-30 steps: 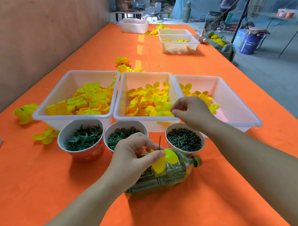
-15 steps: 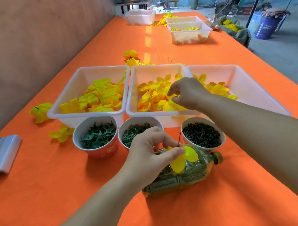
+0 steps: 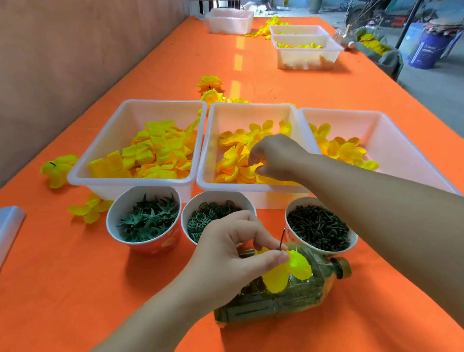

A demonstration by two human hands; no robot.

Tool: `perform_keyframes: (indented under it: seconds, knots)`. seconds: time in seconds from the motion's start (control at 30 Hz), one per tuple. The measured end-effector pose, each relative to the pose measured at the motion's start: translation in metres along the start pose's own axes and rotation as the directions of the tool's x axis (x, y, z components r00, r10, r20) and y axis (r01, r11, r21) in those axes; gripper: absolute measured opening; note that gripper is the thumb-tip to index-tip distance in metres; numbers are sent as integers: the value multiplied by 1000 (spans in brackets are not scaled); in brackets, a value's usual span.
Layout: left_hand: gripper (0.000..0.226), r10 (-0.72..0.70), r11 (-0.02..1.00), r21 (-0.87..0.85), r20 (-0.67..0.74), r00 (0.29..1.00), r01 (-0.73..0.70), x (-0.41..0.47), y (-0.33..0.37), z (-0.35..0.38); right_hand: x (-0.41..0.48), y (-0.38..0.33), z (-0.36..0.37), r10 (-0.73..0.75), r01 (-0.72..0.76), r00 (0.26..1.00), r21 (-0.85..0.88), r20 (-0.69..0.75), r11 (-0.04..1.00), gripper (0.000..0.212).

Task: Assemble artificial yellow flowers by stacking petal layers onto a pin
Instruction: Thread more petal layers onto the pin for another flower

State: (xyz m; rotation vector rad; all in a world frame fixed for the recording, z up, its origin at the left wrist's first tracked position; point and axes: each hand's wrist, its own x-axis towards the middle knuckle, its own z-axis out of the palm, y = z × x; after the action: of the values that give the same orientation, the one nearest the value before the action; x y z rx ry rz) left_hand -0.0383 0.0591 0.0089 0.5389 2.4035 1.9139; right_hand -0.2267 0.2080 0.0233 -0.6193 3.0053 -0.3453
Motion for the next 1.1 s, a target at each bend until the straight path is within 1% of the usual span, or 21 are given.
perform_keyframes:
  seconds: [0.1,0.17,0.27,0.33,0.5,0.57,0.63,0.73,0.8,0.83,0.87,0.9,0.93,0.97,1.0,1.03,1.07,1.1]
  knots:
    - [8,-1,1000,3,19,1000,1,1,0,-1,4,-4,3,-21,22,999,-27,36,999,28]
    - [4,-17,1000,14,26,1000,17,0,-1,-1,6,-5,5,-6,8,999,-39,52,999,29]
    - [6,-25,1000,8,34,999,24,-1,-1,-2,7,-2,7,83,-85,996,-58,-37,995,26]
    - [6,-26,1000,7,30,999,26,-1,-2,-2,7,0,9,101,-106,993,-68,-65,992,25]
    - [7,-27,999,-17,17,999,27,0,-4,-1,5,2,13,125,-119,991,-101,57,988,33]
    - [9,-36,999,-22,12,999,36,0,-3,-1,3,-1,8,125,-106,982,-138,141,985,33]
    - [10,-45,998,-36,6,999,46,0,-4,-1,3,-3,2,140,-105,971,-181,193,978,31]
    - [10,-36,999,-39,1,999,36,-1,-6,-2,1,-2,-6,194,-140,960,-256,202,956,23]
    - [13,-31,999,-16,-4,1000,31,-1,-6,-2,0,1,-8,194,-136,960,-268,202,954,16]
    - [15,-34,999,-13,-1,999,34,-2,-6,-2,-1,2,-8,176,-121,964,-264,197,957,20]
    - [16,-37,999,-37,-8,999,36,-2,-6,-3,-3,3,-8,165,-119,970,-242,180,963,28]
    - [16,-26,997,-67,-41,999,23,0,-5,-6,-4,5,-7,167,-134,976,-212,144,968,35]
    - [15,-2,998,-63,-102,995,-5,3,-5,-10,-6,5,-7,163,-144,983,-182,90,973,38]
    - [13,33,999,10,-176,984,-32,8,-7,-18,-8,4,-8,151,-141,988,-174,44,975,36]
    - [10,73,986,164,-237,969,-34,14,-8,-27,-10,3,-8,130,-126,992,-178,9,976,31]
    - [4,111,930,367,-253,961,-11,22,-9,-37,-12,1,-8,104,-105,994,-184,-14,977,28]
    - [4,110,820,571,-220,969,36,31,-8,-45,-15,-2,-10,72,-78,997,-178,-39,981,26]
    - [9,45,675,732,-157,986,86,39,-8,-50,-17,-4,-10,47,-56,997,-152,-62,987,25]
